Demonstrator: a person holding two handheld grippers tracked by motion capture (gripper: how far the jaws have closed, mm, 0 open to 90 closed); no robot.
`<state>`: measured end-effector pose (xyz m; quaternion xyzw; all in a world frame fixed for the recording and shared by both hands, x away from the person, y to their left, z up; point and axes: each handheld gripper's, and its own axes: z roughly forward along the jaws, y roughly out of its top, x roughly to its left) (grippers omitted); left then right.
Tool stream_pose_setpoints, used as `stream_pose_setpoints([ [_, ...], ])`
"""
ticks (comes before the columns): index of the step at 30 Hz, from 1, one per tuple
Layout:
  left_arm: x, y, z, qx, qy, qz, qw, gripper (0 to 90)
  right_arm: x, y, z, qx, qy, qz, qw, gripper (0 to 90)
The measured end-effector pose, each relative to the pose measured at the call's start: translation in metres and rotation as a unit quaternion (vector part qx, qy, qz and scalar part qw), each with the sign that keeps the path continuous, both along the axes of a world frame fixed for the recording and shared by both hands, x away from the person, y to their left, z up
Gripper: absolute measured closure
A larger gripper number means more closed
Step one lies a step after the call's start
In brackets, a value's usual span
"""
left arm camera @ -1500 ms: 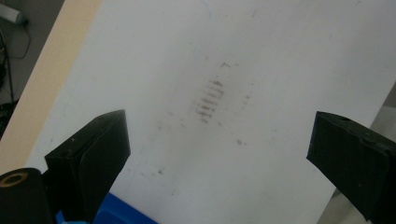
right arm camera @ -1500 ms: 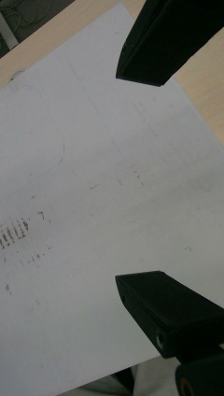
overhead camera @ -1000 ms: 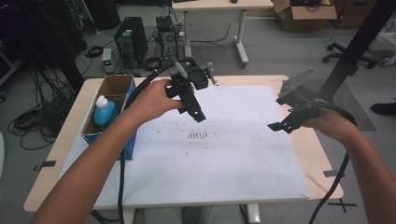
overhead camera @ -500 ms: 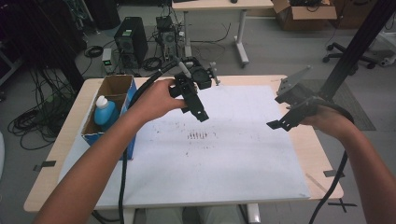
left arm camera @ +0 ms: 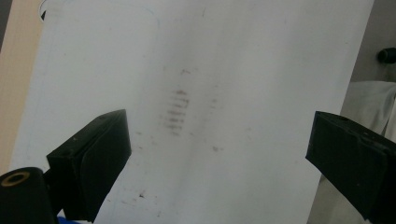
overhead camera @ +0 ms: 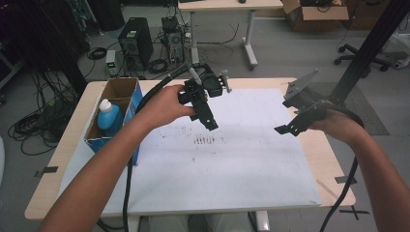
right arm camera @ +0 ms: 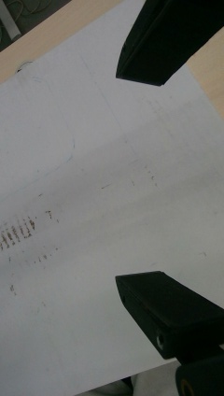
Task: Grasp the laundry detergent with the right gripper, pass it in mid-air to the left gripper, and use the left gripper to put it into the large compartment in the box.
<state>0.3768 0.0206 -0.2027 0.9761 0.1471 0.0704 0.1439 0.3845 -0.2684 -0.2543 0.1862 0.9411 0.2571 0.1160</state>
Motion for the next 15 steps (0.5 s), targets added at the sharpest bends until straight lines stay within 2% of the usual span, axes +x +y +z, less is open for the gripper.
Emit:
stream_pose_setpoints([
  [15,0.0008,0.0022,0.0025,-0.003,-0.001,0.007,1.0,6.9,-0.0036,0.0007,-0.0009,0.0,0.001,0.002,1.0,2.8],
])
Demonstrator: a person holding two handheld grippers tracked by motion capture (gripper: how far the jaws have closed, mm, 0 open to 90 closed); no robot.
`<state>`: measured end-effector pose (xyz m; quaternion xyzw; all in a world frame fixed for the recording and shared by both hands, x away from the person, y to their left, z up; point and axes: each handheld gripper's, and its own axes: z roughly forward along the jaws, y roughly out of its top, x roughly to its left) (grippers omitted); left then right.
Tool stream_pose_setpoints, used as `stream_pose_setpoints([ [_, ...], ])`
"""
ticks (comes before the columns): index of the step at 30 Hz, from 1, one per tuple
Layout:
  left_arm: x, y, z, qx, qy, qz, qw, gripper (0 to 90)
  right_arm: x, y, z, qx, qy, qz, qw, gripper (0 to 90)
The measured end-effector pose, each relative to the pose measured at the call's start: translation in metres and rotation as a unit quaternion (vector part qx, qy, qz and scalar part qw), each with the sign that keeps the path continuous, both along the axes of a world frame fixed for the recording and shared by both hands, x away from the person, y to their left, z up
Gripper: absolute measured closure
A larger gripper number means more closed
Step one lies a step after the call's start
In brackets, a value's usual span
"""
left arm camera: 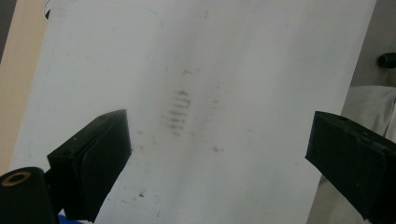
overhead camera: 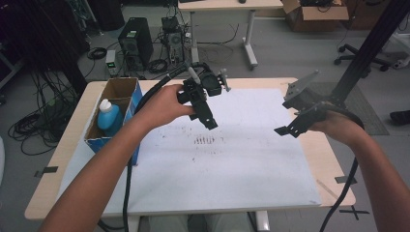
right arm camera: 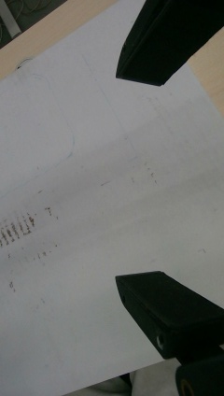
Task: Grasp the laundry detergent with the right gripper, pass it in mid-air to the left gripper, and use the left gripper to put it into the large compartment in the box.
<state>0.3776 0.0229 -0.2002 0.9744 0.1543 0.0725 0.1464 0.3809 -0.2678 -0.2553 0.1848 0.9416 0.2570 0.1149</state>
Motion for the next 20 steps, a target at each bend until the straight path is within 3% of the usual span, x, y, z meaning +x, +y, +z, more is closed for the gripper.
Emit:
stream_pose_setpoints([
  [20,0.0021,-0.0001,-0.0005,-0.003,0.002,0.002,1.0,7.3,-0.0006,-0.0011,-0.0009,0.001,-0.001,-0.001,1.0,2.8],
])
